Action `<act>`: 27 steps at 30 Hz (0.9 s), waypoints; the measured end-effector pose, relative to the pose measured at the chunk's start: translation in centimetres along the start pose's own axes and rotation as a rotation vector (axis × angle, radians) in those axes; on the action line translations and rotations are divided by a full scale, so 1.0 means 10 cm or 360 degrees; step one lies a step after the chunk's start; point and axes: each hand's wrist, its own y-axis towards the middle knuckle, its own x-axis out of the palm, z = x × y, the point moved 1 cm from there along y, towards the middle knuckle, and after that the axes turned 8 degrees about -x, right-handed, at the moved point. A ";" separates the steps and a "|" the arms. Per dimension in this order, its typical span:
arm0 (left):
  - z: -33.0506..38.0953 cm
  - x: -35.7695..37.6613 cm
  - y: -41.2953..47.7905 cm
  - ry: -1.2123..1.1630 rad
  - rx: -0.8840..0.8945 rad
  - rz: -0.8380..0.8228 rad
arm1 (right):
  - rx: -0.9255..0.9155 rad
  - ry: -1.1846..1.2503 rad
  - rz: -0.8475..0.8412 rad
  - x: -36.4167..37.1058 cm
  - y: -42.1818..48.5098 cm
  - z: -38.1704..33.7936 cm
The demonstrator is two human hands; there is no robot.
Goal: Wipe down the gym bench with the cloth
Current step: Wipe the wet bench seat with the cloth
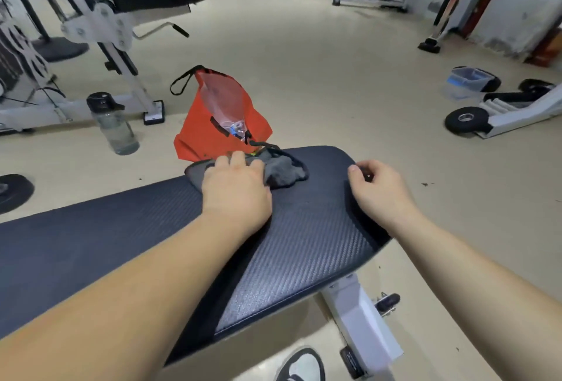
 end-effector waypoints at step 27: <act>0.03 -0.48 -0.33 -0.0384 0.0288 -0.0224 | 0.0029 0.0216 -0.0008 -0.12 -0.07 -0.11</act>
